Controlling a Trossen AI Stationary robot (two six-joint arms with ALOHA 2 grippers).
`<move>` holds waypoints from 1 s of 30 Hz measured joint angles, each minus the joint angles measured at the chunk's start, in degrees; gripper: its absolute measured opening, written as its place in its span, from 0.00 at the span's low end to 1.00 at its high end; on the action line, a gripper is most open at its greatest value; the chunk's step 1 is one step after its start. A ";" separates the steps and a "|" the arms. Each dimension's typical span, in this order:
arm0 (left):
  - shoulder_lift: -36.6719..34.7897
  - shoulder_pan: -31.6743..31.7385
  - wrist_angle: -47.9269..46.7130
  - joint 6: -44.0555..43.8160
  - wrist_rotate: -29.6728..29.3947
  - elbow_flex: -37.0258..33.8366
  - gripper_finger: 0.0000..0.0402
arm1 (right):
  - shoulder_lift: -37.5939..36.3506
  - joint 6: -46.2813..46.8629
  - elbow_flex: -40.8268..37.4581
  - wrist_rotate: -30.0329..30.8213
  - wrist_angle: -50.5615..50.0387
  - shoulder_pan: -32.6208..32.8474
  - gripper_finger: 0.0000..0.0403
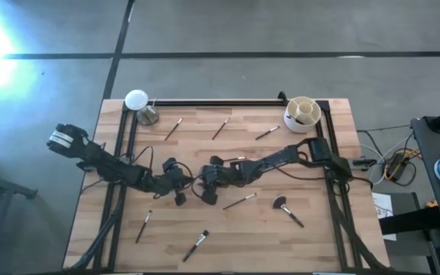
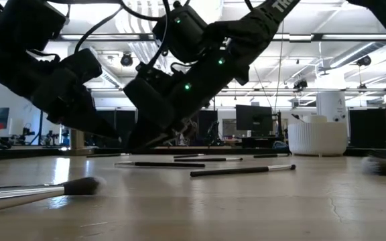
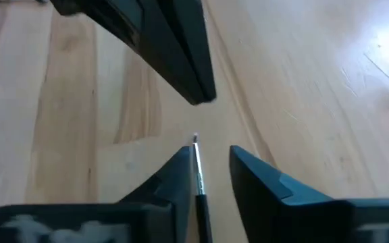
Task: Put items in baskets/containers
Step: Put the brown liner brush into the white organizer
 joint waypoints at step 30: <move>0.00 0.12 -1.37 -0.35 3.80 -0.94 0.00 | -0.08 -5.48 8.22 -5.55 -30.92 -0.87 0.22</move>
